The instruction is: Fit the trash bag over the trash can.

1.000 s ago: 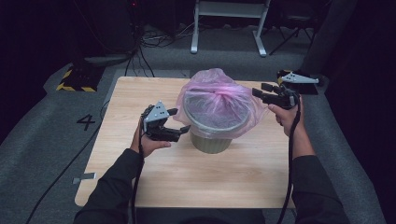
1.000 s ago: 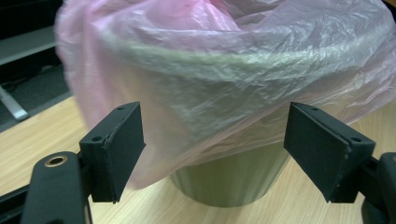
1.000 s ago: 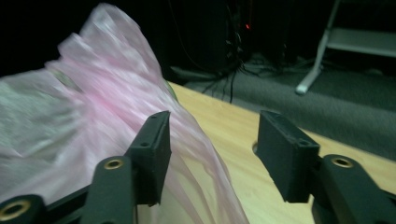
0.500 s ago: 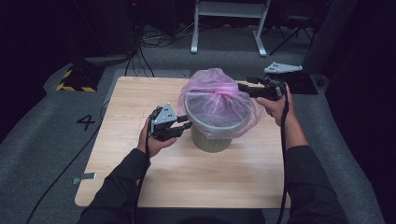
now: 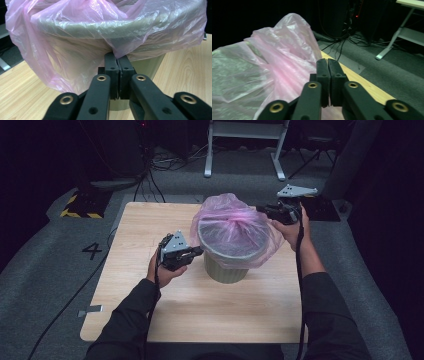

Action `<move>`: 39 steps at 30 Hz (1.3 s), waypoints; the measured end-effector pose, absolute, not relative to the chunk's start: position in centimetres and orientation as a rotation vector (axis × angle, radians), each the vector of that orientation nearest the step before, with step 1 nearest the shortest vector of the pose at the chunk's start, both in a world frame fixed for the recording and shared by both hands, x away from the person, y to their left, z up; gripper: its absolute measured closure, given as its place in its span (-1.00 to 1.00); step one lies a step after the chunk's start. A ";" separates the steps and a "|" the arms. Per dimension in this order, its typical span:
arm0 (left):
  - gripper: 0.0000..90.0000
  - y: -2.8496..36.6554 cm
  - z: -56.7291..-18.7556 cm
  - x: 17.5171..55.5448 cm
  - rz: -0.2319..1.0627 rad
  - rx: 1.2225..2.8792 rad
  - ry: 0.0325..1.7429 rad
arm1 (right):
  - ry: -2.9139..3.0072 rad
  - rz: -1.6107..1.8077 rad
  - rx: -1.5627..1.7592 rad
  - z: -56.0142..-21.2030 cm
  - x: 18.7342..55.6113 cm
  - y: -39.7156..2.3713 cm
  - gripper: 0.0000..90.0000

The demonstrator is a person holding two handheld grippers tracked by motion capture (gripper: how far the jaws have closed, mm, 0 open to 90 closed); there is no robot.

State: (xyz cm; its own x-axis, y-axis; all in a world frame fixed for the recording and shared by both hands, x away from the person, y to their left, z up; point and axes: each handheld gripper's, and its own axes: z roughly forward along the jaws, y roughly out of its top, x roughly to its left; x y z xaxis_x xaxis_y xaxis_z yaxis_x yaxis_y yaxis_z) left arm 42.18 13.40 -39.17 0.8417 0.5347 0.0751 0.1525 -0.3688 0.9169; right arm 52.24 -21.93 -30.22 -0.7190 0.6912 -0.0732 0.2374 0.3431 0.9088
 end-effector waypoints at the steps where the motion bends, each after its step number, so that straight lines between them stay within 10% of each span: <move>1: 0.98 13.4 -39.2 42.2 0.437 1.933 0.509 | 2.159 1.348 0.815 -30.2 52.3 -21.9 1.00; 11: 0.99 13.4 -39.2 42.2 0.438 1.935 0.511 | 2.311 1.409 0.710 -30.1 52.2 -20.7 0.21; 14: 1.00 13.3 -39.2 42.2 0.439 1.936 0.508 | 2.333 1.392 0.701 -30.3 52.2 -20.5 0.22; 22: 1.00 13.1 -39.5 42.0 0.441 1.968 0.479 | 2.264 1.266 0.757 -30.5 52.3 -20.3 0.98; 39: 1.00 15.9 -41.0 42.7 0.424 2.032 0.513 | 2.218 1.213 1.046 -33.5 55.9 -22.9 1.00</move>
